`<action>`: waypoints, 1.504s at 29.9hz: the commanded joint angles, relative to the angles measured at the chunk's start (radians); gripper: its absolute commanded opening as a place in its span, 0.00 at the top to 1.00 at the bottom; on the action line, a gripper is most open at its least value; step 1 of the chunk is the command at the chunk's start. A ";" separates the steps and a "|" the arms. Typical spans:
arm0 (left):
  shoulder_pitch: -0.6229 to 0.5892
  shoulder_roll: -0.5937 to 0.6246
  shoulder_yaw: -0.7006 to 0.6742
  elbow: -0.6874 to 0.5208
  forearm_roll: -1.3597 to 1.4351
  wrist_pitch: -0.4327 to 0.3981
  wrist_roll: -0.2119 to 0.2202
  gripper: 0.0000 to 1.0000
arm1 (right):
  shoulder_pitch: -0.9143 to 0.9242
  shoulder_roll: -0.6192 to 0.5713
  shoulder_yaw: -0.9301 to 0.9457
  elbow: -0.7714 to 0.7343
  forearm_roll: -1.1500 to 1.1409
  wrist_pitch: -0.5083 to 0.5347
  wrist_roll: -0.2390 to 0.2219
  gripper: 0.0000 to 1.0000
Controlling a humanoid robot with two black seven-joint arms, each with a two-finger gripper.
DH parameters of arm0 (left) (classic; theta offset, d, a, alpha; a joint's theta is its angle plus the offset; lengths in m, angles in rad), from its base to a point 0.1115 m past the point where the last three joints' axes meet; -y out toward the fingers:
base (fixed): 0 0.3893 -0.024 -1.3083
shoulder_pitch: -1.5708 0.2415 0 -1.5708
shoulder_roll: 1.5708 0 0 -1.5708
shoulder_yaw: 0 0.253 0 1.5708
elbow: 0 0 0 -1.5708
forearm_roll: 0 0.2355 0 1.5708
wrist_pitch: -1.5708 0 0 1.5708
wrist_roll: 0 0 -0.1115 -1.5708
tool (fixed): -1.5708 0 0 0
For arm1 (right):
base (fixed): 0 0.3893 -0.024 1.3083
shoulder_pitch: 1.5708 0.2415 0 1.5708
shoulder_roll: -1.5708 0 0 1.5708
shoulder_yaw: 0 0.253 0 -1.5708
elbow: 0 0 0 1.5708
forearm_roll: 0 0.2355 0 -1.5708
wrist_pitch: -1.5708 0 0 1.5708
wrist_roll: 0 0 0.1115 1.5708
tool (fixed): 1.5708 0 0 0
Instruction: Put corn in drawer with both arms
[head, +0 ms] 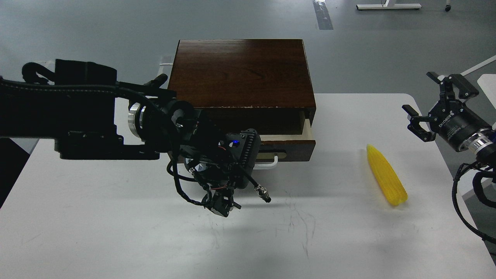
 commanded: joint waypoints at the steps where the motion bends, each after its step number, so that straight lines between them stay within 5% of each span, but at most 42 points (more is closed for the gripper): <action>1: -0.018 0.027 -0.068 -0.018 0.001 -0.001 0.000 0.02 | 0.000 -0.001 0.000 -0.002 -0.001 0.000 0.000 0.00; 7: -0.007 0.136 -0.209 -0.016 -0.176 -0.001 0.000 0.02 | 0.000 -0.010 -0.002 -0.001 -0.001 0.000 0.000 0.00; 13: 0.095 0.296 -0.277 0.022 -0.747 -0.001 0.000 0.02 | 0.000 -0.036 -0.011 0.002 -0.004 0.000 0.000 0.00; 17: 0.284 0.401 -0.352 0.099 -1.238 -0.001 0.000 0.02 | 0.002 -0.068 -0.009 0.003 -0.114 0.000 0.000 0.00; 25: 0.577 0.471 -0.508 0.197 -1.764 0.051 0.000 0.02 | 0.032 -0.126 -0.008 0.012 -0.432 0.000 0.000 0.00; 38: 0.767 0.437 -0.580 0.478 -2.037 0.042 0.000 0.02 | 0.103 -0.208 -0.023 0.177 -1.149 0.000 0.000 0.00; 45: 0.794 0.426 -0.623 0.513 -2.109 0.042 0.000 0.02 | 0.097 -0.197 -0.159 0.196 -1.413 -0.196 0.000 0.00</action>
